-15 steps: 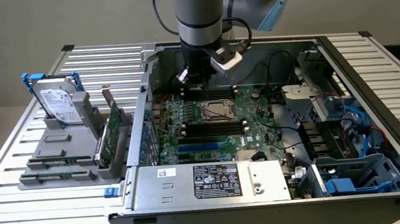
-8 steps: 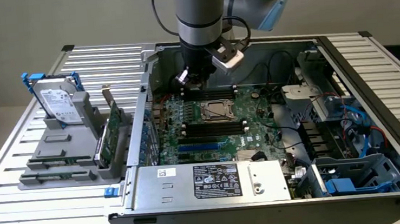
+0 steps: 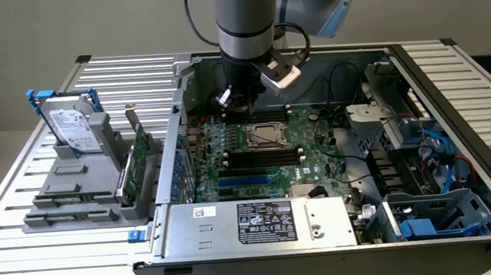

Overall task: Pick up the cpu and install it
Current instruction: 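Install the first cpu locking lever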

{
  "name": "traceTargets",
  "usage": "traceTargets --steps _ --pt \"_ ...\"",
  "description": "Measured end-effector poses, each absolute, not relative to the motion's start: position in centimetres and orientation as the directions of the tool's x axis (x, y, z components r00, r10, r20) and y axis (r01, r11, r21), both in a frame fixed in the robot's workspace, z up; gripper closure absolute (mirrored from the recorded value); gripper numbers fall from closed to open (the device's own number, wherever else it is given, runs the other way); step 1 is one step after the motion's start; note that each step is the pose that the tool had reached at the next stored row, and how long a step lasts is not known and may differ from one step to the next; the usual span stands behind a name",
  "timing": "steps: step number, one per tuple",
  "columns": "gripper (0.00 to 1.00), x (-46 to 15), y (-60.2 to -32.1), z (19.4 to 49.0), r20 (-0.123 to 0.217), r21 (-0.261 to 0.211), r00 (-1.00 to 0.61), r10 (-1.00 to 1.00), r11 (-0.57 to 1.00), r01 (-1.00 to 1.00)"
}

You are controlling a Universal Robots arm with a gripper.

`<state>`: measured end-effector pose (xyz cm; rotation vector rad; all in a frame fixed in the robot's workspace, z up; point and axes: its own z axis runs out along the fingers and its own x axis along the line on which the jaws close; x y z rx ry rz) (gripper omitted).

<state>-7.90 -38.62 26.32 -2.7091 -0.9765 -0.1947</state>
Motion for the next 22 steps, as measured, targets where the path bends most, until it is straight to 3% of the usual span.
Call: traceTargets --steps 22 --pt "0.89 -7.9 -43.2 26.1 0.213 -0.191 0.786 0.58 -0.764 0.616"
